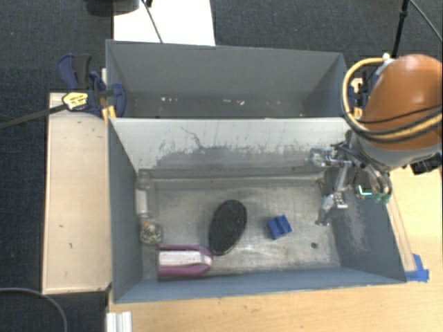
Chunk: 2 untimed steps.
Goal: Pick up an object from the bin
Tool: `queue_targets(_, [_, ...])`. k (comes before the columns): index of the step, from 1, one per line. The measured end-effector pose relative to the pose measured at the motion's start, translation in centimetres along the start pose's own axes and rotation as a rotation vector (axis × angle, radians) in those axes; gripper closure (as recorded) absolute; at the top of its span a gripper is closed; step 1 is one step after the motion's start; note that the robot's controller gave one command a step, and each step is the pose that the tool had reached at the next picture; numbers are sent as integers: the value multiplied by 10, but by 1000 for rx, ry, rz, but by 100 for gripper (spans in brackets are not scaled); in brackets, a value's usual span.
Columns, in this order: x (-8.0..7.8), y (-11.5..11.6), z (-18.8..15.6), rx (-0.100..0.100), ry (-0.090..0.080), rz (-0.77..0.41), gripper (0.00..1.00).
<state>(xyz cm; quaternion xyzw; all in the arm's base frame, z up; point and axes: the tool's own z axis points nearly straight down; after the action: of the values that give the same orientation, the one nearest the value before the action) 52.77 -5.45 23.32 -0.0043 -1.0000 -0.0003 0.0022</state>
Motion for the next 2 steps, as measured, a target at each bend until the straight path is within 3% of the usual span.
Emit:
queue_targets(1, [22,47,141,-1,2,213,0])
queue_targets(2, [20,46,137,0,-6,210,100])
